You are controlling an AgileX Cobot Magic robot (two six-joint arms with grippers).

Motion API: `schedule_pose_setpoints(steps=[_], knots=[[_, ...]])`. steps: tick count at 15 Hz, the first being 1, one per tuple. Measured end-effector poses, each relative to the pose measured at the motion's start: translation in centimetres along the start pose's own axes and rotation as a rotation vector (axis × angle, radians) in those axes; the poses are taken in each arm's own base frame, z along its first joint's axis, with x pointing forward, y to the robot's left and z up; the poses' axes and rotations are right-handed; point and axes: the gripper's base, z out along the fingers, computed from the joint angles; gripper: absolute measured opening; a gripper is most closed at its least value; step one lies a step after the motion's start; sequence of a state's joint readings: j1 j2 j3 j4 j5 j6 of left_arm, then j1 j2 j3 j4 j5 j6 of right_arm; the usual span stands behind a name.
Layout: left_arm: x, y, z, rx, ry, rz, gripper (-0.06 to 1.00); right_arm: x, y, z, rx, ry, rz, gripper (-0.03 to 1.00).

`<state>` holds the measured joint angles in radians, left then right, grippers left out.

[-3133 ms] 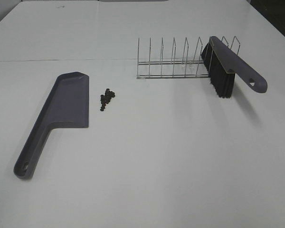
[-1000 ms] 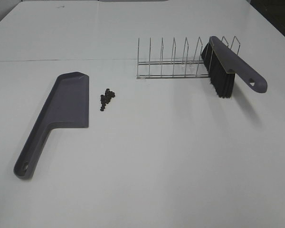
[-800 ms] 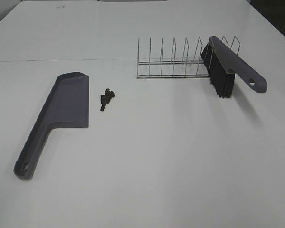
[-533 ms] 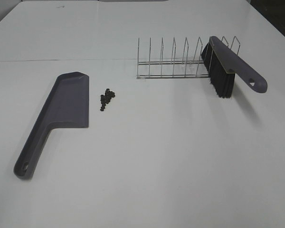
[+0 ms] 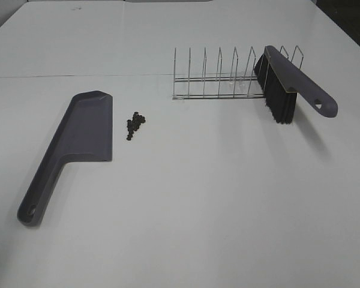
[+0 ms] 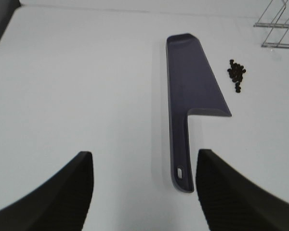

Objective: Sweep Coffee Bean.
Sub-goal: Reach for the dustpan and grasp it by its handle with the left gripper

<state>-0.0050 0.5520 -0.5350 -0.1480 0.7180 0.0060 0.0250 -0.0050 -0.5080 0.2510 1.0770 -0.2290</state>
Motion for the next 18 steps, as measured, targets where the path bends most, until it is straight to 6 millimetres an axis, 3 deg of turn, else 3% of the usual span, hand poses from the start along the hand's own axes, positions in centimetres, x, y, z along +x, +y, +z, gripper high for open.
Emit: schedule_pose_setpoints(steps=[6,10,13,15,18], knots=[[-6.4,0.0,10.1,-0.014,0.372,-0.061,0.56,0.0,0.0,0.0,-0.003,0.001,0.001,0.68],[-8.7,0.3,16.6,-0.019,0.592,-0.082,0.57,0.0,0.0,0.0,-0.003,0.001,0.001,0.68],[-7.9,0.2,21.1,-0.014,0.738,-0.092,0.64,0.0,0.0,0.0,-0.003,0.001,0.001,0.68],[-6.0,-1.9,24.1,0.014,0.827,-0.034,0.64,0.0,0.0,0.0,-0.003,0.001,0.001,0.68],[-3.9,-4.2,26.3,0.028,0.872,0.013,0.64,0.0,0.0,0.0,-0.003,0.001,0.001,0.68]])
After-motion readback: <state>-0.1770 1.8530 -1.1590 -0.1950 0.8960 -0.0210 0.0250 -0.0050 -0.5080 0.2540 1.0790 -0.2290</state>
